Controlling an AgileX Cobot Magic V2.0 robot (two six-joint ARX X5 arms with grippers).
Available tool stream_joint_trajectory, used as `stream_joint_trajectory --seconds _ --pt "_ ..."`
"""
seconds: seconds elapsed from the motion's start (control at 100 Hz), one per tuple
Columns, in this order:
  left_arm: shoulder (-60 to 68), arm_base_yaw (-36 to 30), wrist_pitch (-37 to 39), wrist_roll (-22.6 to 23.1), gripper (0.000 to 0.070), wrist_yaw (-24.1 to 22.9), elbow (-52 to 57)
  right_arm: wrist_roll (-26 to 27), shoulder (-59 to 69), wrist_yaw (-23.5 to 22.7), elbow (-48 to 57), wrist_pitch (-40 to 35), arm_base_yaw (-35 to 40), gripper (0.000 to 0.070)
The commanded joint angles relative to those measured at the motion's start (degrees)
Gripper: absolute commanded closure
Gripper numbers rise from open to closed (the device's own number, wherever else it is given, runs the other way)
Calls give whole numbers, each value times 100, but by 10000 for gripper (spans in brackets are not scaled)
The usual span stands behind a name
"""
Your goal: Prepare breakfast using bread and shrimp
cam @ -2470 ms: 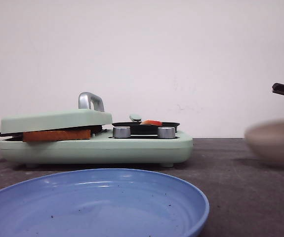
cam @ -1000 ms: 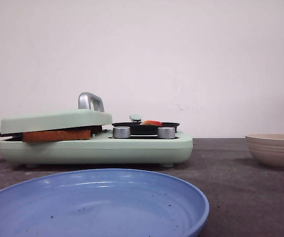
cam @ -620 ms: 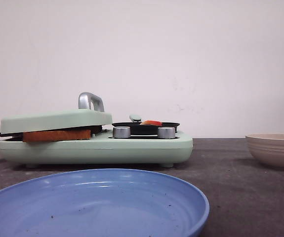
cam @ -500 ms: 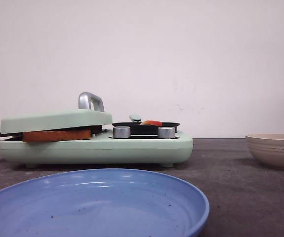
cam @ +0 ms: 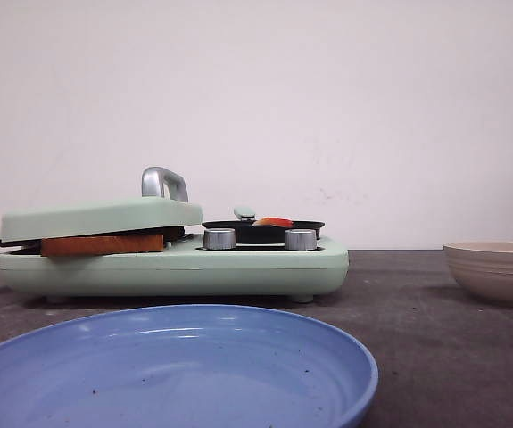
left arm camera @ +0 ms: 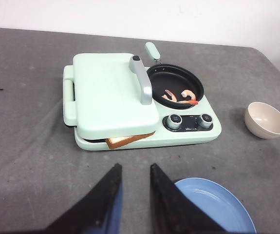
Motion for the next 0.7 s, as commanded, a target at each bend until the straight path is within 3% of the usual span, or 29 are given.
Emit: stream_joint_trajectory --seconds 0.0,0.15,0.51,0.69 --pt "15 -26 61 20 685 -24 77 50 11 0 44 70 15 700" --pt "-4 94 92 570 684 -297 74 50 11 0 44 72 15 700" --pt "-2 284 146 625 684 -297 -70 50 11 2 44 72 15 700" --pt "-44 402 1108 1373 684 -293 -763 50 11 2 44 70 15 700"
